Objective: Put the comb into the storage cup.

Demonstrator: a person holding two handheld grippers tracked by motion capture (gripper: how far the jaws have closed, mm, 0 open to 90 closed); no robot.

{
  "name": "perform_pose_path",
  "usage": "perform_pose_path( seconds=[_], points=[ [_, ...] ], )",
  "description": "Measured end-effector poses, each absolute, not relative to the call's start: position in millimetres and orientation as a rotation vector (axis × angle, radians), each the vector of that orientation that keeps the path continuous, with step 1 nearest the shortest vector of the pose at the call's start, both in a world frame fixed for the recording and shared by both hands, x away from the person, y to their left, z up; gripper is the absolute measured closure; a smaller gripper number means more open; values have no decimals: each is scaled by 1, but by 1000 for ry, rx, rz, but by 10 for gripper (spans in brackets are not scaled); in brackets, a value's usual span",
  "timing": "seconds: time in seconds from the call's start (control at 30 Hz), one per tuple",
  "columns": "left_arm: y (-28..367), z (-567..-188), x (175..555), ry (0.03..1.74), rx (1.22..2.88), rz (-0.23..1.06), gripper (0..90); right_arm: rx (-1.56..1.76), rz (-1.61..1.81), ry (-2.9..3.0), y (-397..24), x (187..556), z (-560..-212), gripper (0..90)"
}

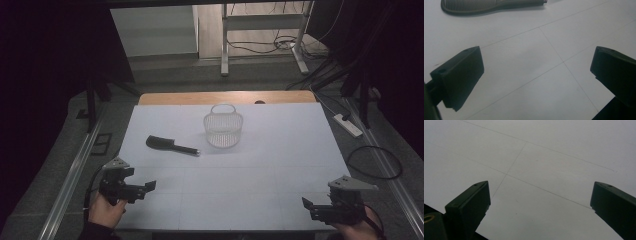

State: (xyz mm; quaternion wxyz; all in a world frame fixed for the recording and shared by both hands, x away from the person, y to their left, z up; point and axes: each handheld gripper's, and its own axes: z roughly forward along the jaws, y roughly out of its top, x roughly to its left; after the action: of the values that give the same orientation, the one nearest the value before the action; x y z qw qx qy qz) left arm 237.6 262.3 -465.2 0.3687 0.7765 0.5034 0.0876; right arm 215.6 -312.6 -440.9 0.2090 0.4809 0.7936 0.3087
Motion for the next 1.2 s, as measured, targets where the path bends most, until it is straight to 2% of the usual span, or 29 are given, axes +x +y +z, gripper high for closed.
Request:
perform_pose_path(
  seconds=[1.2],
  points=[
    [238, -462, 307, 1279, 2026, 184, 0, 1340, 851, 2219, -312, 217, -442, 37]
  ],
)
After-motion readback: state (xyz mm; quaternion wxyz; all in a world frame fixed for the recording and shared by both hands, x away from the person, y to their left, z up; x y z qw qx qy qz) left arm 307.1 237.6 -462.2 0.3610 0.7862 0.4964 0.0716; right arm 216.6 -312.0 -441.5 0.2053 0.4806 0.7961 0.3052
